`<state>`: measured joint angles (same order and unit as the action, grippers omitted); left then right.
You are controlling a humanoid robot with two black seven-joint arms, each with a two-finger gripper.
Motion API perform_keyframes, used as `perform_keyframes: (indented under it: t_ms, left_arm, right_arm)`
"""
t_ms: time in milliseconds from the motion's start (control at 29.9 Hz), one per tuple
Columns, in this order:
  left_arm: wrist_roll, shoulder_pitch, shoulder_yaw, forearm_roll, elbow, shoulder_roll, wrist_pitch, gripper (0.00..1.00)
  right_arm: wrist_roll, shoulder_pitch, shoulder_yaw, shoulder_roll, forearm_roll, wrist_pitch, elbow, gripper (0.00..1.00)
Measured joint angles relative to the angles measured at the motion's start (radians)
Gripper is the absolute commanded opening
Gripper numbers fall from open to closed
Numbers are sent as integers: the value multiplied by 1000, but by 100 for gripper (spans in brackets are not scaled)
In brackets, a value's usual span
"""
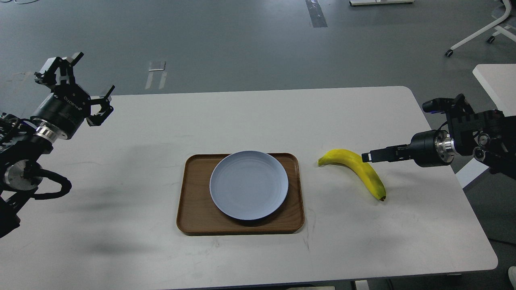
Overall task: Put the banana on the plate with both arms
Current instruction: 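Reach the right gripper to the yellow banana and grasp it, then lift the banana with the right gripper and lower it onto the plate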
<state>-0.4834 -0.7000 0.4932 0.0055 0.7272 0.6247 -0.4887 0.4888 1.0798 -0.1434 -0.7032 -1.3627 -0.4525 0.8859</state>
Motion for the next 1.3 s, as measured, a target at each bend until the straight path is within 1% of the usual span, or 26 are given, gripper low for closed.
perform_keyframes:
  t_ms: [201, 267, 301, 435, 468, 502, 535, 568, 602, 635, 702, 736, 769, 1036, 1304]
  left_arm:
    - [0, 0, -1, 0, 0, 3, 0, 99]
    - [0, 0, -1, -1, 0, 3, 0, 99]
    - [0, 0, -1, -2, 0, 3, 0, 99]
    - [-2, 0, 3, -2, 0, 9, 0, 99]
    - [-2, 0, 3, -2, 0, 11, 0, 99]
    - [-2, 0, 4, -2, 0, 13, 0, 99]
    - [-3, 0, 4, -2, 0, 15, 0, 99]
    - [-3, 0, 5, -3, 0, 16, 0, 99]
    - [-3, 0, 5, -3, 0, 16, 0, 99]
    - [-3, 0, 5, -3, 0, 17, 0, 99]
    - [-3, 0, 5, -3, 0, 17, 0, 99]
    - [-3, 1, 5, -3, 0, 17, 0, 99]
    - [-3, 2, 5, -3, 0, 16, 0, 99]
    - [-3, -2, 5, -3, 0, 13, 0, 99]
    - [-3, -2, 5, -3, 0, 16, 0, 99]
  right_arm:
    - [0, 21, -89, 93, -32, 83, -79, 100]
    - [0, 25, -115, 144, -33, 100, -121, 100]
    - [0, 26, -124, 164, -33, 103, -136, 99]
    - [0, 29, -149, 222, -33, 108, -172, 88]
    - [0, 29, -161, 231, -33, 108, -176, 83]
    - [0, 29, -175, 236, -33, 108, -179, 76]
    - [0, 29, -192, 239, -33, 109, -182, 58]
    - [0, 29, -206, 241, -33, 108, -184, 31]
    - [0, 29, -217, 242, -33, 109, -184, 19]
    - [0, 29, -228, 242, -33, 109, -185, 11]
    - [0, 31, -243, 240, -33, 109, -186, 10]
    - [0, 31, -248, 238, -33, 109, -185, 1]
    - [0, 31, -253, 236, -33, 109, -184, 0]
    - [0, 79, -262, 220, -33, 113, -156, 0]
    - [0, 232, -262, 229, -31, 109, -78, 0]
